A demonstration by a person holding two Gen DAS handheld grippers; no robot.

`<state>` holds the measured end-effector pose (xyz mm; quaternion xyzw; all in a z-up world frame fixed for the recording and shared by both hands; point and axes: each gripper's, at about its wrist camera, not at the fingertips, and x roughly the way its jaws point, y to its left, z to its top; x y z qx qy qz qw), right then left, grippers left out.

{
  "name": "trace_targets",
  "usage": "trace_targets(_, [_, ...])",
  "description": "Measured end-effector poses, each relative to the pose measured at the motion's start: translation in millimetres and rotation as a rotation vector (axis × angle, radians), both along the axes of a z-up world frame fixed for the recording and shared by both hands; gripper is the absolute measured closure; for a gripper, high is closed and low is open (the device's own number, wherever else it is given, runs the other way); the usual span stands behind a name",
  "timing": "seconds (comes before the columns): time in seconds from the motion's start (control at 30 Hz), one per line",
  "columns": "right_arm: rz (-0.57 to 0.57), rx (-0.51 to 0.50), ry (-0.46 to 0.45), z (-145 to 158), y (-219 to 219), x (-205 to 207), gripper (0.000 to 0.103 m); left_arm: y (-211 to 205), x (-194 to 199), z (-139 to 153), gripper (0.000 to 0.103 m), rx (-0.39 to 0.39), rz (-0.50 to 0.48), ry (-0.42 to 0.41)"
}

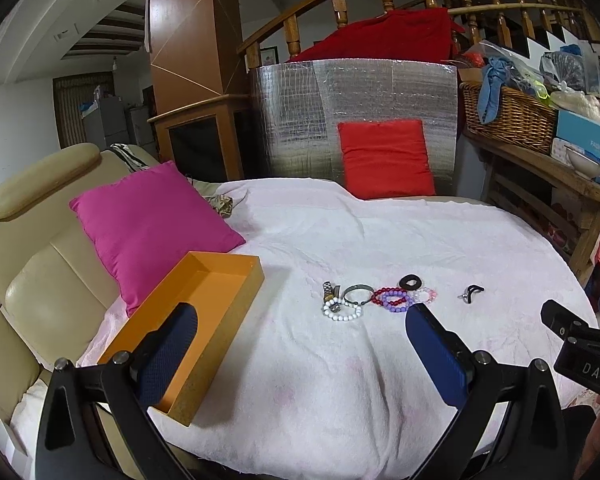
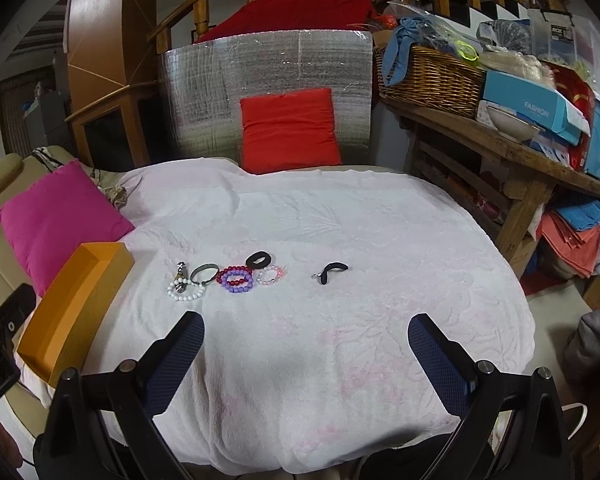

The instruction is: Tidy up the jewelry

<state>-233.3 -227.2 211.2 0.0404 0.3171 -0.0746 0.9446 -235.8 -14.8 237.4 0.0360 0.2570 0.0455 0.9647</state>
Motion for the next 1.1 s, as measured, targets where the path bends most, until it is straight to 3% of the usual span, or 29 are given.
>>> trace_targets(1.1, [0.014,0.029,0.051,-17,25,35,0.0,26,26,-13,0.0,0.007,0.005,0.011])
